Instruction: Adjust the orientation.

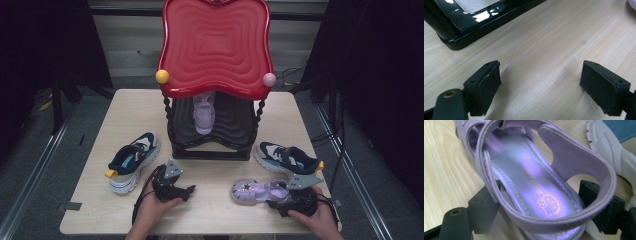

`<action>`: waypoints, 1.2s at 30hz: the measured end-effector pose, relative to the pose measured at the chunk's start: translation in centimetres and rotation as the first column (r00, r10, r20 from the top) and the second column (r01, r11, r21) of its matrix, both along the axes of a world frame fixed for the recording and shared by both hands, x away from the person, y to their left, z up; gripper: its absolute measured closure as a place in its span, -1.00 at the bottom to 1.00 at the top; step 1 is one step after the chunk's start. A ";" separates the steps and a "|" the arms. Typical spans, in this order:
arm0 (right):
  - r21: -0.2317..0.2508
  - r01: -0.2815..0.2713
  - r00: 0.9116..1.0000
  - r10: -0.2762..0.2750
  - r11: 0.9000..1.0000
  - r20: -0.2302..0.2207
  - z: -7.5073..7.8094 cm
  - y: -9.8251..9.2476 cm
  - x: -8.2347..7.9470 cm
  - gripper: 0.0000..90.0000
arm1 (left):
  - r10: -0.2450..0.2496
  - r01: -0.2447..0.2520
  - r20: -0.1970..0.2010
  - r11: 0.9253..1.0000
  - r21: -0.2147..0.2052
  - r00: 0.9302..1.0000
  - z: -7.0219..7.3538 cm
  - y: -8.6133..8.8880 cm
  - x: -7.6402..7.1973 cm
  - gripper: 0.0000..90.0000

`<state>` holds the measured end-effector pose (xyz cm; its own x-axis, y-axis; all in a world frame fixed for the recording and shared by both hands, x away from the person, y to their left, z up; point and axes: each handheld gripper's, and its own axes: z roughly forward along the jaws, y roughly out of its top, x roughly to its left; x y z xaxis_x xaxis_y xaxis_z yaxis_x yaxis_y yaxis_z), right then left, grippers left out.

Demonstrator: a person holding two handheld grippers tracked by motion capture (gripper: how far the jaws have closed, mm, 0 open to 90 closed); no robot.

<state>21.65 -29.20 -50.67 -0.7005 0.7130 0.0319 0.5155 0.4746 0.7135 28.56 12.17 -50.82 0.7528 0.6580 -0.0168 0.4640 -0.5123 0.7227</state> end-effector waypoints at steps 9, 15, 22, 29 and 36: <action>-0.026 0.079 0.997 -0.078 0.997 0.011 0.5 1.1 0.0 -0.50 | 0.004 -0.004 -0.005 1.000 0.000 1.000 0.0 0.0 0.1 -0.65; -0.026 0.125 0.992 -0.125 0.992 0.017 0.5 2.7 0.8 -0.49 | 0.004 -0.004 -0.005 1.000 0.001 1.000 0.0 0.0 0.1 -0.65; 0.048 0.049 0.998 -0.048 0.998 -0.026 0.5 2.9 -0.7 -0.42 | 0.004 -0.004 -0.004 1.000 0.000 1.000 0.0 0.0 0.1 -0.65; 0.077 0.001 0.999 0.002 0.997 -0.036 0.9 2.4 -2.0 -0.30 | 0.003 -0.003 -0.004 1.000 0.002 1.000 0.0 0.0 0.1 -0.65; 0.113 0.009 1.000 -0.010 0.994 0.003 1.6 1.3 -2.5 -0.37 | 0.003 -0.003 -0.005 1.000 0.001 1.000 0.0 0.0 0.1 -0.65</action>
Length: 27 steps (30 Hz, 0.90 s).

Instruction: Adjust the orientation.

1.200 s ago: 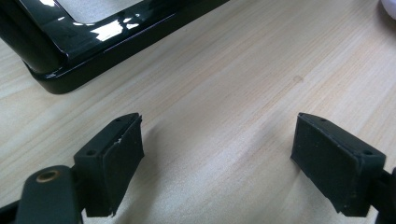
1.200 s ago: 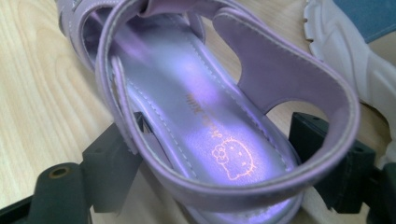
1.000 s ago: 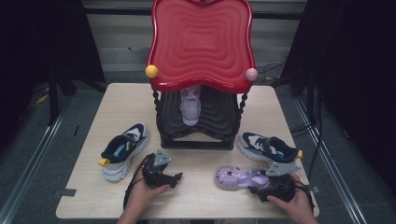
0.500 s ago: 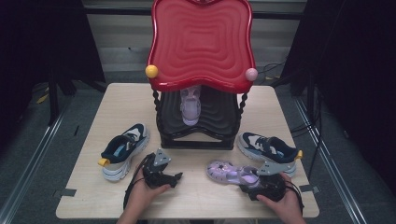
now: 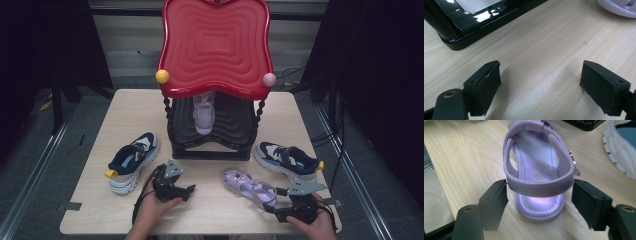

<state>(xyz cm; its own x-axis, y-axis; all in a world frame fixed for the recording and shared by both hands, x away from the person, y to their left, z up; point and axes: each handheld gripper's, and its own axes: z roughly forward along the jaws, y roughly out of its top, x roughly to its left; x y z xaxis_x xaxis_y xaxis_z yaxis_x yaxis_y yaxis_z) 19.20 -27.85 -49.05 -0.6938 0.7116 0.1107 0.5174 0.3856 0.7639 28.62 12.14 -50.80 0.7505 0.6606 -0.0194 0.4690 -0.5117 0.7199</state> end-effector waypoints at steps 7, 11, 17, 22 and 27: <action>0.065 0.027 0.999 -0.030 0.998 0.039 1.1 -1.3 -0.6 -0.40 | 0.001 -0.001 0.002 1.000 0.002 1.000 0.0 0.0 0.0 -0.65; 0.132 0.037 0.995 -0.049 0.991 0.089 1.9 -2.0 -0.4 -0.39 | 0.002 -0.002 0.002 1.000 0.001 1.000 0.0 0.0 0.0 -0.64; 0.149 0.038 0.991 -0.057 0.988 0.121 1.9 -1.4 1.2 -0.21 | 0.002 -0.002 0.002 1.000 0.002 1.000 0.0 0.0 0.0 -0.64; 0.147 0.035 0.991 -0.053 0.988 0.123 1.2 -0.6 2.4 -0.04 | 0.002 -0.002 0.001 1.000 0.001 1.000 0.0 0.0 0.0 -0.64; 0.139 0.025 0.992 -0.042 0.990 0.123 0.7 0.0 3.1 0.09 | 0.002 -0.002 0.002 1.000 0.001 1.000 0.0 0.0 0.0 -0.64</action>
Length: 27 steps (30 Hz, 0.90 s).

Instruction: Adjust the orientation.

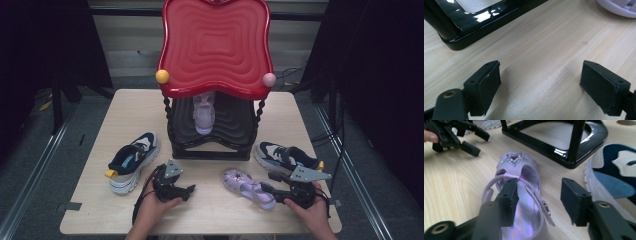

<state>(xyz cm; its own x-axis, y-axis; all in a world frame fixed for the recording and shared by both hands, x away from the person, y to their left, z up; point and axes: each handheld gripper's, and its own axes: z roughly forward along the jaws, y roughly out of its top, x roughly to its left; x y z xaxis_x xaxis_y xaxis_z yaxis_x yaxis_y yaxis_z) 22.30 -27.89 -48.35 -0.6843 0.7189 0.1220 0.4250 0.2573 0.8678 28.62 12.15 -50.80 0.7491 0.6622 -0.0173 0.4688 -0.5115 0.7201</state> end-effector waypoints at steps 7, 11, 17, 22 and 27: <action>-0.042 -0.008 1.000 0.008 0.999 -0.017 -1.0 0.6 0.5 0.27 | 0.001 -0.001 0.000 1.000 -0.001 1.000 0.0 0.0 0.0 -0.64; -0.067 -0.015 1.000 0.014 0.998 -0.018 -1.1 1.0 0.5 0.41 | 0.000 0.000 0.000 1.000 0.000 1.000 0.0 0.0 0.0 -0.64; -0.078 -0.007 1.000 0.006 0.997 -0.015 -1.2 1.2 0.5 0.50 | 0.000 0.000 0.000 1.000 0.000 1.000 0.0 0.0 0.0 -0.64; -0.104 -0.010 1.000 0.010 0.995 -0.006 -1.2 1.1 0.6 0.62 | 0.000 0.000 0.001 1.000 -0.003 1.000 0.0 0.0 0.0 -0.65; -0.122 -0.010 1.000 0.010 0.992 0.002 -1.0 1.3 0.3 0.75 | -0.001 0.001 0.005 1.000 0.000 1.000 0.0 0.0 0.1 -0.64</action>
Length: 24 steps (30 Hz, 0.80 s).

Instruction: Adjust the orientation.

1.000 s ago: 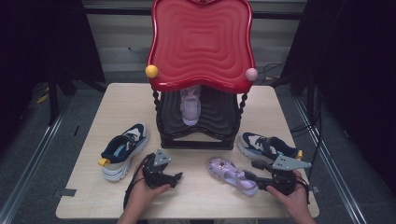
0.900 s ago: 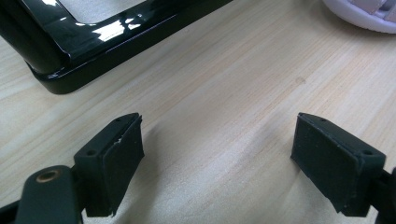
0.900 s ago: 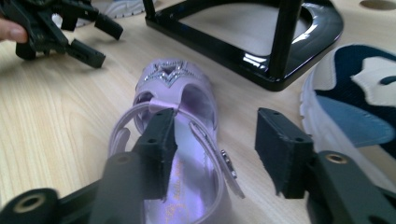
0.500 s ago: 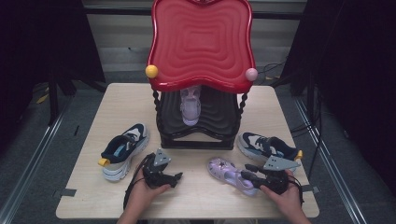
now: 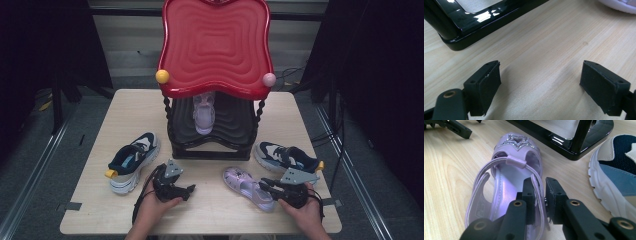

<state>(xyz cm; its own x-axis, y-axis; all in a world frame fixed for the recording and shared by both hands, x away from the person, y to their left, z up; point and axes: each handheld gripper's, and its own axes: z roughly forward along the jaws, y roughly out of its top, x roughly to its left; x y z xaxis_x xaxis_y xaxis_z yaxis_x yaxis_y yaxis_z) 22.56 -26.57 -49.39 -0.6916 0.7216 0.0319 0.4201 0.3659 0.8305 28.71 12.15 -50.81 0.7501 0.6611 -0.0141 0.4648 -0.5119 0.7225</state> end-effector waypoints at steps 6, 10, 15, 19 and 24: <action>-0.006 0.010 1.000 -0.010 1.000 0.003 0.2 -0.2 -0.3 0.82 | 0.001 -0.001 -0.001 1.000 -0.001 1.000 0.0 0.0 0.0 -0.64; 0.006 0.017 1.000 -0.017 1.000 0.001 0.4 -0.6 -0.3 0.83 | -0.002 0.002 -0.001 1.000 -0.002 1.000 0.0 0.0 0.0 -0.64; 0.018 0.023 1.000 -0.023 1.000 0.006 0.7 -0.7 -0.5 0.83 | -0.002 0.002 -0.001 1.000 -0.002 1.000 0.0 0.0 0.0 -0.64; 0.011 0.034 0.999 -0.034 0.999 0.007 0.5 -0.5 -0.5 0.83 | -0.001 0.001 -0.002 1.000 -0.003 1.000 0.0 0.0 0.0 -0.64; 0.053 0.042 0.999 -0.040 0.998 -0.026 0.1 -0.1 -0.4 0.61 | -0.002 0.002 -0.001 1.000 -0.002 1.000 0.0 0.0 0.0 -0.64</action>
